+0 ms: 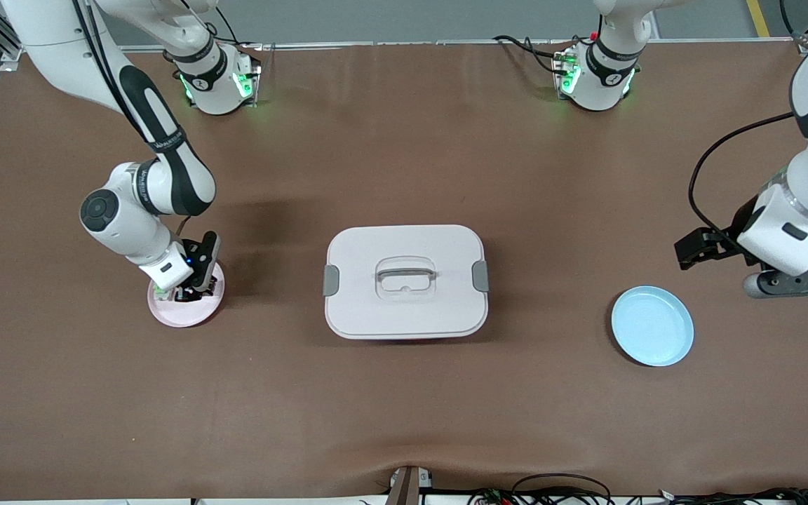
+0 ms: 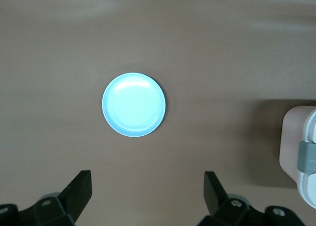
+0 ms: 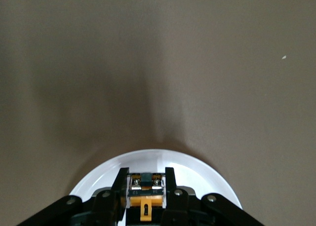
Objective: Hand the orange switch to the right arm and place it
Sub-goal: 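Lower the orange switch onto the pink plate with the right gripper, then open the right gripper to release the orange switch on the plate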
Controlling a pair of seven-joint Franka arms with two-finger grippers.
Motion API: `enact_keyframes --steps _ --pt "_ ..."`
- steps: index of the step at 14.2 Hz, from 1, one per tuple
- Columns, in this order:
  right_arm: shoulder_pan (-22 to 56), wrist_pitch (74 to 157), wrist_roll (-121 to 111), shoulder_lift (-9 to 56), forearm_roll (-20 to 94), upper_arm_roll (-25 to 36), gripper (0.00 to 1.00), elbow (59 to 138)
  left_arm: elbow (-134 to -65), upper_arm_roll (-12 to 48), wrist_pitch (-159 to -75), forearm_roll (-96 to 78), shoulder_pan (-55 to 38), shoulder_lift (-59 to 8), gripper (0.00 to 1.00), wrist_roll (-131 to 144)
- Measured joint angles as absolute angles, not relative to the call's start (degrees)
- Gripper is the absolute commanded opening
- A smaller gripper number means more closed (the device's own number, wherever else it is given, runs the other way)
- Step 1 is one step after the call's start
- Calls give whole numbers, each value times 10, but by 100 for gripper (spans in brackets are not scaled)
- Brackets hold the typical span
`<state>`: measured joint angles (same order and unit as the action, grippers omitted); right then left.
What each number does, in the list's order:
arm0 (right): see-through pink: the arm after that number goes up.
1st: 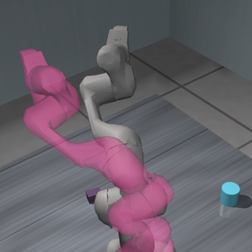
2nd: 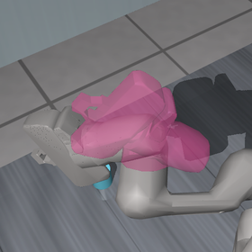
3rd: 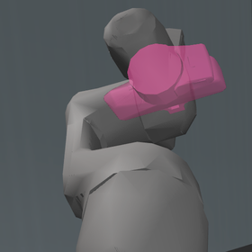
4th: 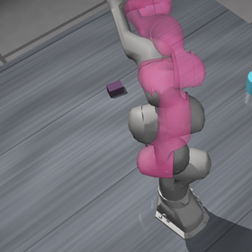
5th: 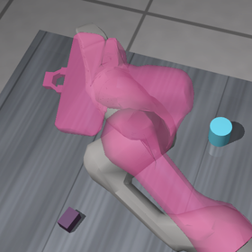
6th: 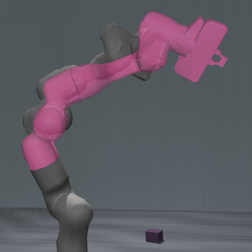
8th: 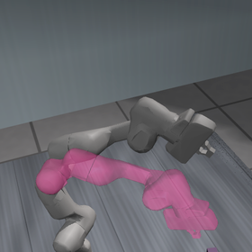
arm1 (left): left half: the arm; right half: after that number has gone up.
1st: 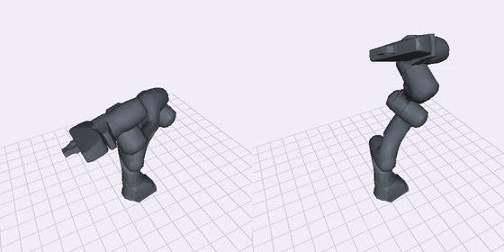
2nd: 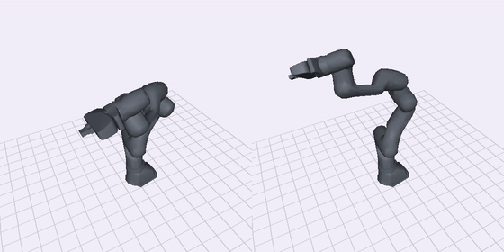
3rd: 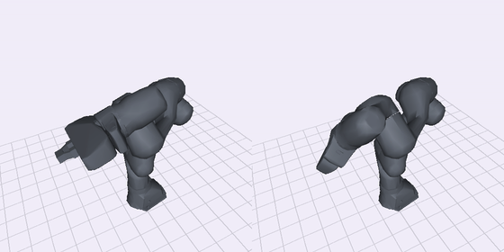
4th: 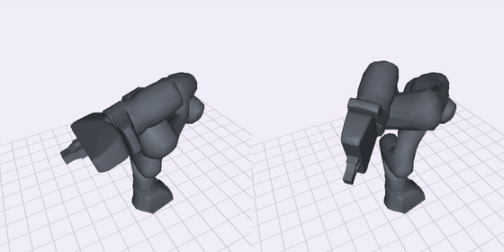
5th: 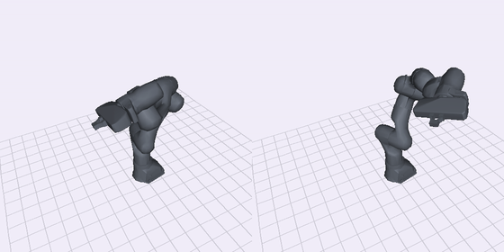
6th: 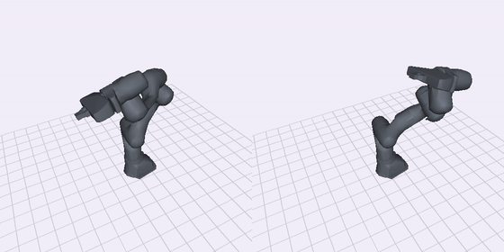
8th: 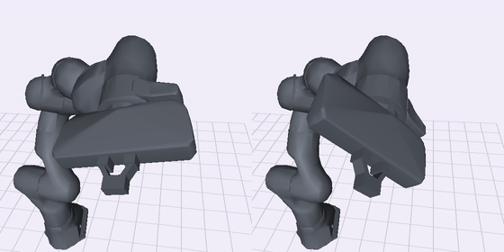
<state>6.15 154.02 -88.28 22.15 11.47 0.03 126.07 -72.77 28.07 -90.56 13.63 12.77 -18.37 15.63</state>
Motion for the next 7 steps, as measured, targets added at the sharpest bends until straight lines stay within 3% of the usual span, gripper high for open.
enact_keyframes --steps 3,7 --pt "64 1540 -883 222 120 1 0 1260 -730 265 -882 135 117 -163 100 155" --pt "63 1540 -883 232 121 4 0 1260 -778 156 -875 91 30 -115 100 135"
